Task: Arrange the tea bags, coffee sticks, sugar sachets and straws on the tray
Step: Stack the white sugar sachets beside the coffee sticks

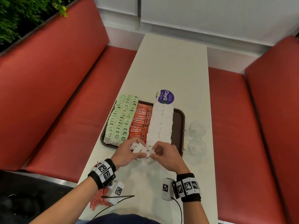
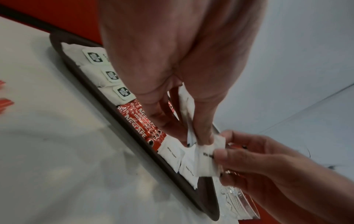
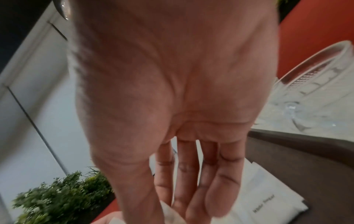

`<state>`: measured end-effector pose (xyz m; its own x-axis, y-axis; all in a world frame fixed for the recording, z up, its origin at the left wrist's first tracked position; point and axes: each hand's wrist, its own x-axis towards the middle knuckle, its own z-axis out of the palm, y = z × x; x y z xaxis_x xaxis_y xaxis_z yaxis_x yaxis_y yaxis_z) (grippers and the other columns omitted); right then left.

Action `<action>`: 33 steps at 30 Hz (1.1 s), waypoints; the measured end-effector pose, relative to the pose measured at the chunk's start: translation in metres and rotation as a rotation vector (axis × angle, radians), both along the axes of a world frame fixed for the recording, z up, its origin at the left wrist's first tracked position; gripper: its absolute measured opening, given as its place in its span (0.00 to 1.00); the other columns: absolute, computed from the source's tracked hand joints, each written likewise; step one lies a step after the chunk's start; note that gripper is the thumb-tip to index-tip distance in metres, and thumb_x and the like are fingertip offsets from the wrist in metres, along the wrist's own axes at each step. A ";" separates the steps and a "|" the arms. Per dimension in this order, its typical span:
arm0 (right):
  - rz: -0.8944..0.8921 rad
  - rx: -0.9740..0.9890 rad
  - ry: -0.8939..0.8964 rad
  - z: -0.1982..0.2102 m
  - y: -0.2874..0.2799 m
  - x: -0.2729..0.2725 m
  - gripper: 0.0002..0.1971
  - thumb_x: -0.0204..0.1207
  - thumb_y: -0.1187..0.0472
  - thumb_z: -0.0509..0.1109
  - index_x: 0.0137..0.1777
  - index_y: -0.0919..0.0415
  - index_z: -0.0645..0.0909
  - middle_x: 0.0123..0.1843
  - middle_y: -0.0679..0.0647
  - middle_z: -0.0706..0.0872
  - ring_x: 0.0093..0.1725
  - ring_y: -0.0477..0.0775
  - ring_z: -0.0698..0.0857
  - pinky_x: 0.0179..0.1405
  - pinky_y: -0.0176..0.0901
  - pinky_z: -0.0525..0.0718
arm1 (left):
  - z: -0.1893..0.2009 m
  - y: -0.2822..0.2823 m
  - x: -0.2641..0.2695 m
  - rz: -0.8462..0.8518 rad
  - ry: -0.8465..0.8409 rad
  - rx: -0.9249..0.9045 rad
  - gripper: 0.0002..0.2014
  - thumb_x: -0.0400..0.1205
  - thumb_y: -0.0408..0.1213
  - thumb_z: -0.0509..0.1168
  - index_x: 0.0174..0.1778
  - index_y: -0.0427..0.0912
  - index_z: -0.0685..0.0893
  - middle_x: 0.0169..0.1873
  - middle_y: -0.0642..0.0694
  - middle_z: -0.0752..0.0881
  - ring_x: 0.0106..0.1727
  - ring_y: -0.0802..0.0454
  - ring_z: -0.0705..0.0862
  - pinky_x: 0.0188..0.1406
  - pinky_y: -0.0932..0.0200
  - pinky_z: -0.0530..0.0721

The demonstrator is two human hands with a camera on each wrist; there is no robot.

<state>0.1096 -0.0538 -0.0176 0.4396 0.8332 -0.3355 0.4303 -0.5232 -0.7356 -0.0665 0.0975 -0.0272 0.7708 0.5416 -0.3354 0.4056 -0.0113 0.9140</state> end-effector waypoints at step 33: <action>-0.345 0.244 -0.013 -0.022 0.011 -0.020 0.09 0.86 0.46 0.78 0.60 0.46 0.84 0.54 0.40 0.90 0.49 0.42 0.89 0.46 0.32 0.87 | -0.010 0.005 -0.007 0.227 -0.066 -0.207 0.18 0.77 0.32 0.85 0.60 0.47 0.90 0.54 0.46 0.95 0.59 0.40 0.93 0.61 0.41 0.93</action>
